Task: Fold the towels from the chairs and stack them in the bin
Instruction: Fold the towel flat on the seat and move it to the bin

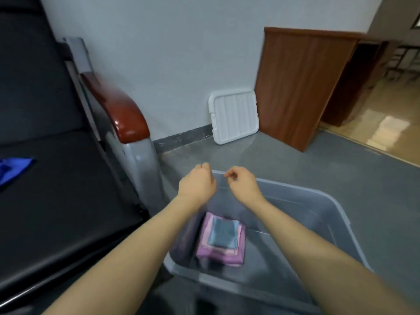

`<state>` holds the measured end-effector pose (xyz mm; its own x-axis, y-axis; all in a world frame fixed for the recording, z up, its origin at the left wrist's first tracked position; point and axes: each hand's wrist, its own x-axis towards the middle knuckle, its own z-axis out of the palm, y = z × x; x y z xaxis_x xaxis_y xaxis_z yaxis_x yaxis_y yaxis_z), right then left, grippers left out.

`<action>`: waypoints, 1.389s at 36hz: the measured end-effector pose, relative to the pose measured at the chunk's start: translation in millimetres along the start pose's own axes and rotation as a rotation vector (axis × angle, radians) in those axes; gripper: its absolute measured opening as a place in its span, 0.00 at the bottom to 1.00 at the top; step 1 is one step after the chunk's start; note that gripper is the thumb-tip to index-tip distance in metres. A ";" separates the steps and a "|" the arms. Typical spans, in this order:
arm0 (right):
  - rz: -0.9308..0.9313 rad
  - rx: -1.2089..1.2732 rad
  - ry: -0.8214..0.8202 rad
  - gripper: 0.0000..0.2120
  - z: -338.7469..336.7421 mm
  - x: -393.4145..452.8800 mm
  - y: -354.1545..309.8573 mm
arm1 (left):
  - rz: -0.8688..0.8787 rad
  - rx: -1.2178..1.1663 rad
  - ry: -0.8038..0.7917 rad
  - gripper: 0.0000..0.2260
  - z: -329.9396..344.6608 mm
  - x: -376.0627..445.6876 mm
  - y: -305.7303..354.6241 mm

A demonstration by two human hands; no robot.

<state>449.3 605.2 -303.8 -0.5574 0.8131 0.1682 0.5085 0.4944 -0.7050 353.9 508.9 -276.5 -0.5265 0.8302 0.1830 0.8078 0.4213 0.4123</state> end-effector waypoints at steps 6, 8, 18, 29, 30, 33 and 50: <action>-0.150 0.055 0.024 0.10 -10.9 -20.3 -74.0 | 0.007 -0.027 0.165 0.10 -74.5 -29.6 -25.0; -0.198 0.081 0.017 0.11 -9.1 -26.1 -91.9 | -0.001 -0.044 0.210 0.10 -91.5 -37.2 -32.0; -0.489 0.159 -0.086 0.10 59.4 -63.3 -211.7 | -0.190 -0.105 0.396 0.07 -171.4 -101.3 -131.4; -0.504 0.183 -0.335 0.10 189.5 -80.8 -299.4 | -0.529 0.063 0.397 0.08 -199.5 -149.5 -277.0; -0.500 0.184 -0.348 0.10 197.6 -80.1 -302.5 | -0.533 0.106 0.372 0.11 -199.4 -150.8 -283.0; -0.536 0.133 -0.428 0.11 227.4 -82.4 -316.9 | -0.549 0.203 0.308 0.17 -198.4 -160.4 -311.5; -0.802 -0.518 -0.463 0.17 298.1 -68.2 -338.8 | -0.676 0.282 0.195 0.19 -189.4 -171.8 -373.4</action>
<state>119.3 290.6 -281.7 -0.9940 0.0483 0.0982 0.0378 0.9937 -0.1057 92.5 139.8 -292.8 -0.9472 0.2897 0.1373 0.3162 0.9146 0.2520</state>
